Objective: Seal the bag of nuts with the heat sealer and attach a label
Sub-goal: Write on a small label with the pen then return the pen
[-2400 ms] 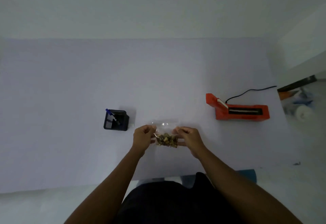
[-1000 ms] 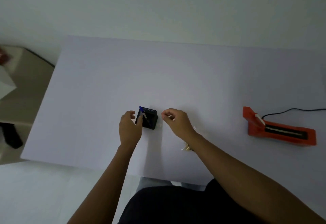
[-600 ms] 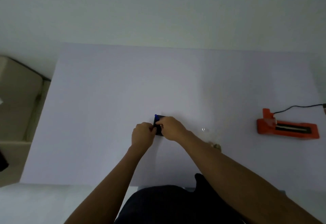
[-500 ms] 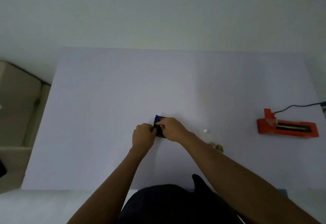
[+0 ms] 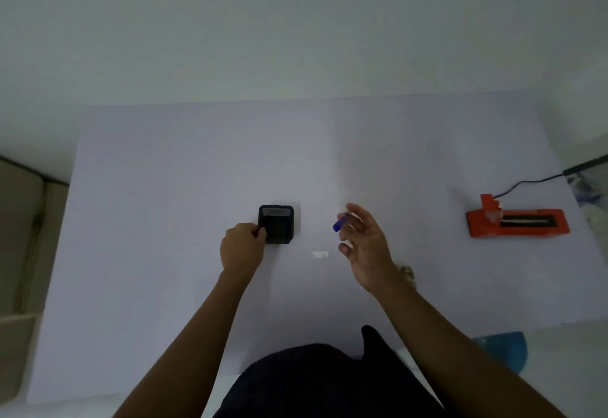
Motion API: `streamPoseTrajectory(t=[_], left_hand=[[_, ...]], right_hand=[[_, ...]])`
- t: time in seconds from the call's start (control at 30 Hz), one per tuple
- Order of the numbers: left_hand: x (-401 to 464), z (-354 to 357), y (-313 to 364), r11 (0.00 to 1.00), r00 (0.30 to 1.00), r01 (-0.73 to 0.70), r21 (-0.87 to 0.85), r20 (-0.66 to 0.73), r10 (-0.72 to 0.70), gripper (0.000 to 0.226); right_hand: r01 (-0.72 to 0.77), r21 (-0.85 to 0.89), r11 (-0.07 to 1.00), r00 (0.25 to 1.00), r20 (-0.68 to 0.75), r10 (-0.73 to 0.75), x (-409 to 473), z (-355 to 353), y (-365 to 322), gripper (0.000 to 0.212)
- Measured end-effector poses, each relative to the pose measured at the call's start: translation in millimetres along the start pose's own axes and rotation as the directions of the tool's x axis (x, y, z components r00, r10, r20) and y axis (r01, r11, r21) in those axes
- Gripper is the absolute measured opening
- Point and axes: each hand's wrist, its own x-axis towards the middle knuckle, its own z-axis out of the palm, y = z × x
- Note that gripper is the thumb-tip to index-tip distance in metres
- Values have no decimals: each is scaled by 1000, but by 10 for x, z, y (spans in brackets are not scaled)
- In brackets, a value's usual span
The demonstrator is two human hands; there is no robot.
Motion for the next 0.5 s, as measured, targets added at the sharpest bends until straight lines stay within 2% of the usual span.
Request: streamPoseTrajectory(t=[0.07, 0.13, 0.17, 0.23, 0.33, 0.4, 0.5], left_hand=[[-24, -33, 24, 999, 996, -33, 1, -83, 33, 29], [-102, -89, 110, 991, 979, -131, -23, -158, 126, 36], [-159, -124, 186, 976, 968, -210, -55, -154, 200, 34], [-303, -186, 350, 918, 930, -367, -152, -39, 365, 28], [-535, -172, 515, 799, 776, -582, -152, 191, 602, 28], [-643, -114, 563, 758, 717, -646, -91, 268, 643, 30], [-715, -56, 564, 775, 731, -625, -88, 280, 622, 36]], right_hand=[[-26, 27, 999, 1000, -1, 26, -13, -6, 57, 30], [-56, 42, 998, 998, 0, 56, -27, 12, 96, 4], [-83, 60, 995, 997, -2, 83, -31, 25, 119, 15], [-131, 69, 989, 991, 9, 131, -51, 57, 159, 41], [-129, -34, 991, 991, -31, 128, -71, 142, 218, 51], [-134, -102, 986, 986, -115, 122, -79, 223, 219, 48], [-161, -140, 977, 970, -208, 130, -51, 283, 204, 42]])
